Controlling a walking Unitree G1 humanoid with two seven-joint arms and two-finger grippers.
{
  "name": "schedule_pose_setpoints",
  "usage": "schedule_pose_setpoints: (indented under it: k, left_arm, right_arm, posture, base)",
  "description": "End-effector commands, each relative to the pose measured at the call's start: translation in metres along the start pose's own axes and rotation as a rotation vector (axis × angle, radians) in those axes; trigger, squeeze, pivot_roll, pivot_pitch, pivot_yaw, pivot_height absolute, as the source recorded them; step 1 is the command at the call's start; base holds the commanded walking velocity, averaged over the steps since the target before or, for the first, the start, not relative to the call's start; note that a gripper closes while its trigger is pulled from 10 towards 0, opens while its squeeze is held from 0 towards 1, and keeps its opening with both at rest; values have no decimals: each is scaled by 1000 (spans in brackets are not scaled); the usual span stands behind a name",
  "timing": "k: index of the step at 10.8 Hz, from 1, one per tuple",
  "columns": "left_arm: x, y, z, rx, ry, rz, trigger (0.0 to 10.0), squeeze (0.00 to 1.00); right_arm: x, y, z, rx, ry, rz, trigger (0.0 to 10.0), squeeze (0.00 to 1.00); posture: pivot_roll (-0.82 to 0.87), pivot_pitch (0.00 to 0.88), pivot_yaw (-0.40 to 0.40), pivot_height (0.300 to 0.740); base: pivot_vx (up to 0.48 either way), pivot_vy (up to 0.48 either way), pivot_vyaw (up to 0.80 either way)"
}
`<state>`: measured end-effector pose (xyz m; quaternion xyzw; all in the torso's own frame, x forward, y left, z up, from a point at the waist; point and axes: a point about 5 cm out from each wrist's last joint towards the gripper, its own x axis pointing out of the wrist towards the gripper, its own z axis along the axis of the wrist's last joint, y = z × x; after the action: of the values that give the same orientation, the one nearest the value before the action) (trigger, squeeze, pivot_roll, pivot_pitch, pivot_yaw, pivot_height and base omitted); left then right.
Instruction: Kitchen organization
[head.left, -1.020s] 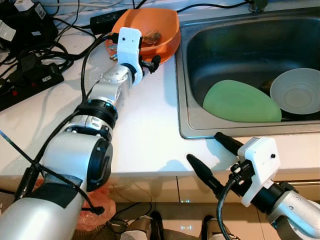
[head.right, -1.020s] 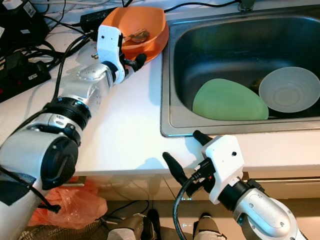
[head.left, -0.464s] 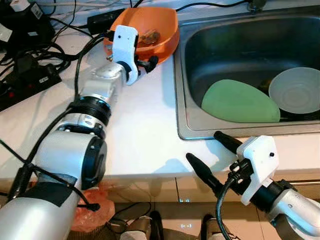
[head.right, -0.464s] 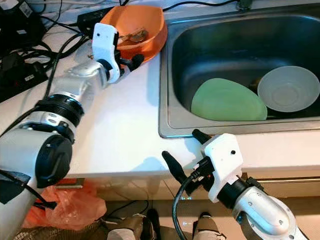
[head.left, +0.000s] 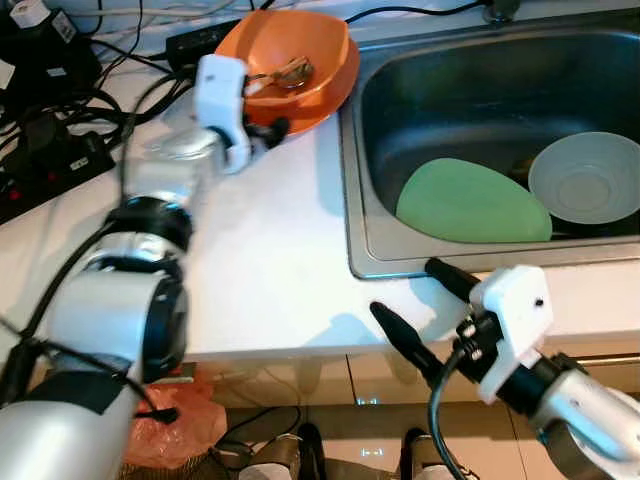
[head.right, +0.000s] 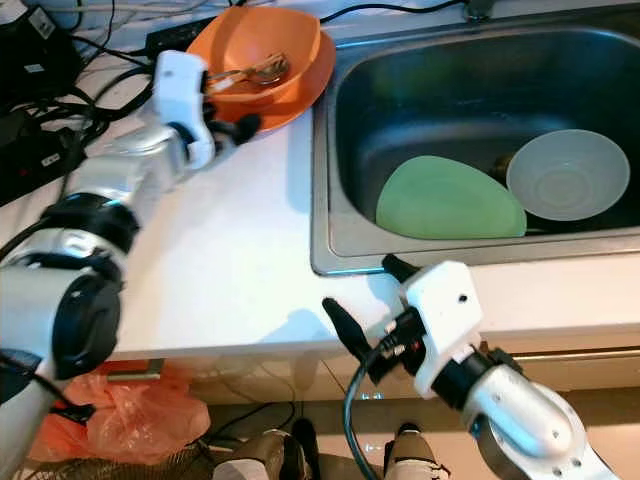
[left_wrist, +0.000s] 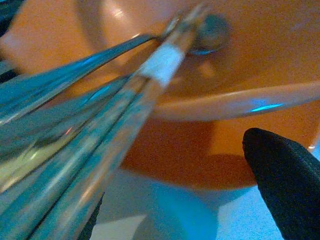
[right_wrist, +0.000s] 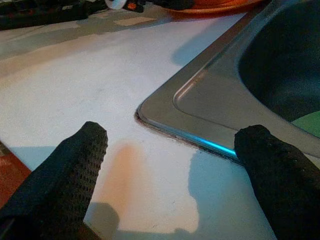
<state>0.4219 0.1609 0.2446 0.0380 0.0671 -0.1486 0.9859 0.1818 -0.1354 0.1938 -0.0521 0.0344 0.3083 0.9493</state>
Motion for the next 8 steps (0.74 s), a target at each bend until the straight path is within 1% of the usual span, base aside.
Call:
schedule_pose_setpoints:
  k: [1, 2, 4, 8]
  left_arm:
    - [-7, 14, -35, -27, 149, 38, 10000, 0]
    - [-11, 20, -37, -28, 158, 40, 10000, 0]
    - [-14, 25, -38, -36, 165, 49, 10000, 0]
    - [-15, 22, -34, -34, 165, 37, 10000, 0]
  right_arm:
    - [2, 2, -4, 15, 15, 10, 10000, 0]
    - [3, 1, -5, 14, 13, 11, 10000, 0]
    - [6, 1, -5, 13, 6, 16, 10000, 0]
    - [9, 0, -6, 9, -5, 15, 10000, 0]
  posture:
    - [-87, 210, 173, 740]
    - [-80, 207, 174, 740]
    - [-69, 196, 176, 740]
    - [-66, 182, 178, 740]
  base:
    - [0, 0, 0]
    - [0, 0, 0]
    - [0, 0, 0]
    - [0, 0, 0]
